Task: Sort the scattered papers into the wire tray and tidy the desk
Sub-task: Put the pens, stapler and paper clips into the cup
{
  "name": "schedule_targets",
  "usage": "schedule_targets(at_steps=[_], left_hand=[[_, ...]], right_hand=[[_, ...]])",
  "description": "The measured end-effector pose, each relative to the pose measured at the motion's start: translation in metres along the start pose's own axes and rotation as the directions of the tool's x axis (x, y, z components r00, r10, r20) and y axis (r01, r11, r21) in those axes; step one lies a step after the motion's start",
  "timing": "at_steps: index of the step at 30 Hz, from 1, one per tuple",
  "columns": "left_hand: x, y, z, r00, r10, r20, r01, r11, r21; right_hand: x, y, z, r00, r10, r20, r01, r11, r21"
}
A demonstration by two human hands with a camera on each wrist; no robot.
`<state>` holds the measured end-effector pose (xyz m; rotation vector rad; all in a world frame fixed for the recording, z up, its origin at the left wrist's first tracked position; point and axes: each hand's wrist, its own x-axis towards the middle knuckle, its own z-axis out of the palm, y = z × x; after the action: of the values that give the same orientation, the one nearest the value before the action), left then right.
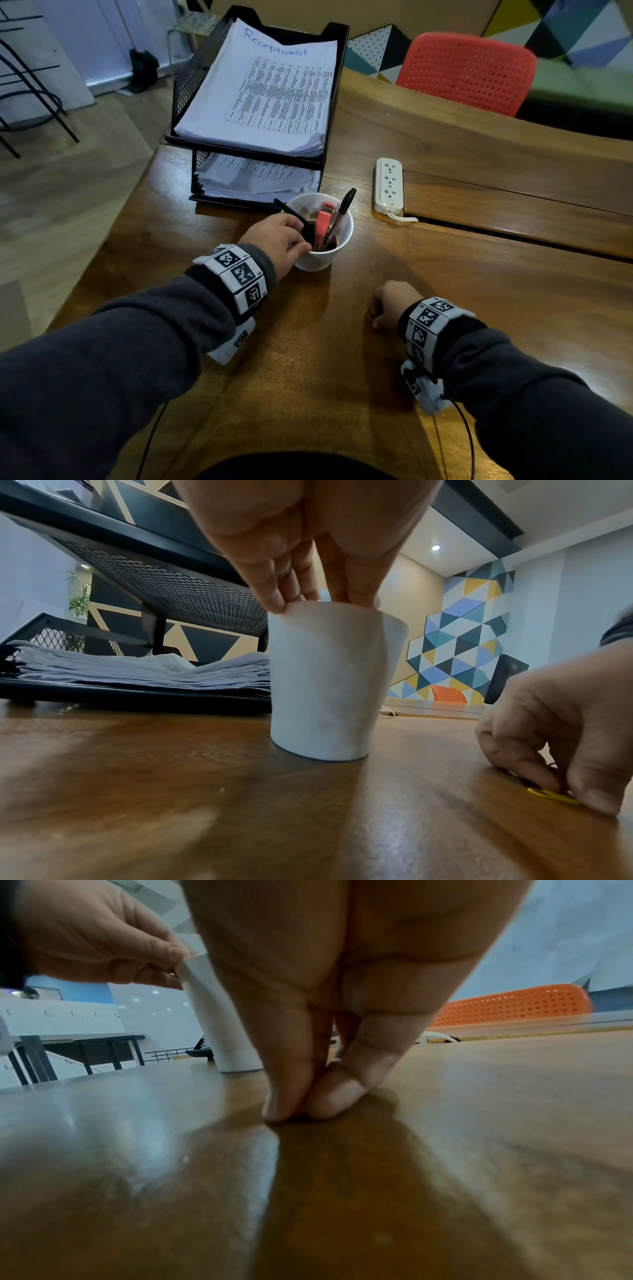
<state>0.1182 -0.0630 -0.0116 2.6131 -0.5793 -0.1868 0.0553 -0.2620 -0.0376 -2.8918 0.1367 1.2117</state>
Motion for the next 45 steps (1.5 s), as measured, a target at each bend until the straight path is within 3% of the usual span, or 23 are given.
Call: schedule_targets(at_steps=[13, 21, 38, 45], left_hand=[[0.001, 0.0, 0.0, 1.0, 0.004, -0.011, -0.004, 1.0, -0.007], [0.0, -0.001, 0.0, 1.0, -0.002, -0.003, 0.002, 1.0, -0.013], [-0.001, 0.001, 0.0, 1.0, 0.0, 0.0, 0.0, 1.0, -0.032], [-0.001, 0.001, -0.002, 1.0, -0.001, 0.01, 0.001, 1.0, -0.027]], right_hand=[[0.002, -0.009, 0.003, 0.999, 0.035, -0.038, -0.033, 0.998, 0.051], [0.007, -0.019, 0.007, 0.998, 0.04, 0.047, -0.041, 0.999, 0.013], [-0.003, -0.015, 0.016, 0.997, 0.005, -0.073, -0.006, 1.0, -0.01], [-0.008, -0.019, 0.013, 0.999, -0.038, 0.017, 0.038, 0.997, -0.059]])
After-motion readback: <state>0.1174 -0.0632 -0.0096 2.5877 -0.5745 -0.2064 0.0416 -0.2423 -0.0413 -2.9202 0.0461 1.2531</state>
